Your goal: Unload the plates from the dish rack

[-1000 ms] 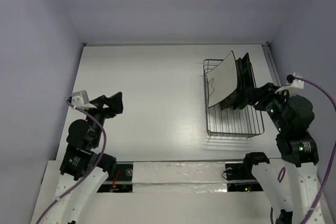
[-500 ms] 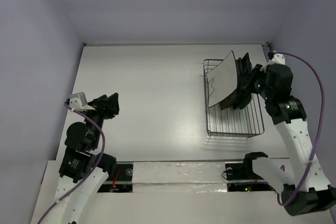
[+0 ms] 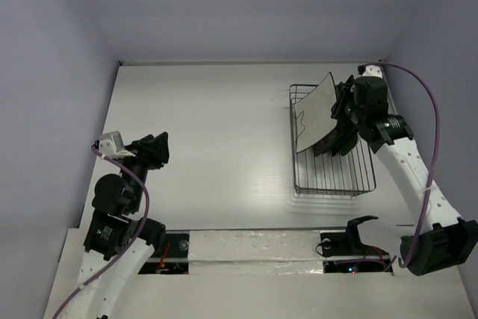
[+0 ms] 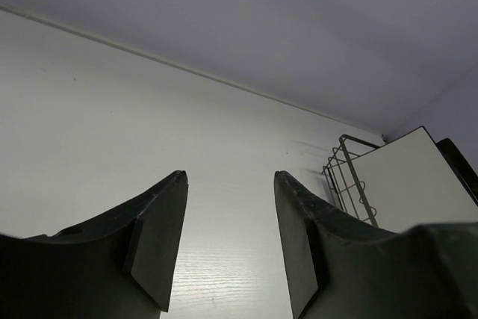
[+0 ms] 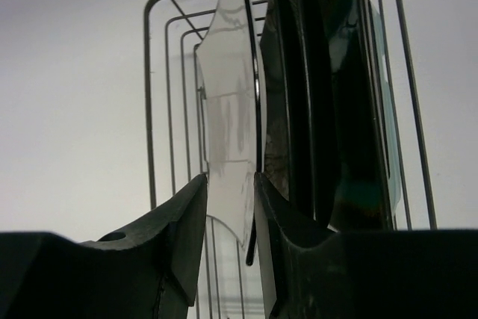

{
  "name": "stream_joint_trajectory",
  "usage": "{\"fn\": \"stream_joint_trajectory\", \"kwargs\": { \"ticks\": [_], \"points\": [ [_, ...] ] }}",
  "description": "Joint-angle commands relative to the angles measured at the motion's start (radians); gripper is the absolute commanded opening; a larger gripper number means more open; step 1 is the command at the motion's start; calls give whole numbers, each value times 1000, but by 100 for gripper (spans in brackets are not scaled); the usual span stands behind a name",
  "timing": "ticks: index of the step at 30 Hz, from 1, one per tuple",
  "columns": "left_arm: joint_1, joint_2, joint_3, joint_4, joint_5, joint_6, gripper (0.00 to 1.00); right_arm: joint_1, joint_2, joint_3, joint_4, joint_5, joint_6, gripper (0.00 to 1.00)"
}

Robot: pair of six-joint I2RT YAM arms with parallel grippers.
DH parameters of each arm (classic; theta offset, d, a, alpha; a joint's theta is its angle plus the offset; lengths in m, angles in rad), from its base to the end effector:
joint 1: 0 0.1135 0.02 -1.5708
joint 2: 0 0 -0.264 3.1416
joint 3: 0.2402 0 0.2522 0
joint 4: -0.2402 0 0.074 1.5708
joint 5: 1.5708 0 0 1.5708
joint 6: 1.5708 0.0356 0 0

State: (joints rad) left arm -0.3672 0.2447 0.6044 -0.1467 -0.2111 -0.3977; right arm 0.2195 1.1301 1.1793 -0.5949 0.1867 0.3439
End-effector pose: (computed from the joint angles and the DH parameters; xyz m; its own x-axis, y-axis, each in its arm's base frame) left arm 0.0758 -0.0212 0.3428 0.1200 -0.4519 -0.8840 0.2238 0.8798 -0.4194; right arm 0.2379 0.0463 0.3677 -0.4968 0.2286 -0.8372 0.1152 0.9735 0.1975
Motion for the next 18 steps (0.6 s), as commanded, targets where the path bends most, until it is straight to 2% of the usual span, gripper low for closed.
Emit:
{"fn": "stream_joint_trajectory", "kwargs": {
  "ticks": [1,18],
  "points": [
    [-4,5,1,55,4,8,47,6,26,54,14,94,-22,37],
    [-4,8,0,58,4,7,51,6,217,51,95,39,-20,35]
  ]
}}
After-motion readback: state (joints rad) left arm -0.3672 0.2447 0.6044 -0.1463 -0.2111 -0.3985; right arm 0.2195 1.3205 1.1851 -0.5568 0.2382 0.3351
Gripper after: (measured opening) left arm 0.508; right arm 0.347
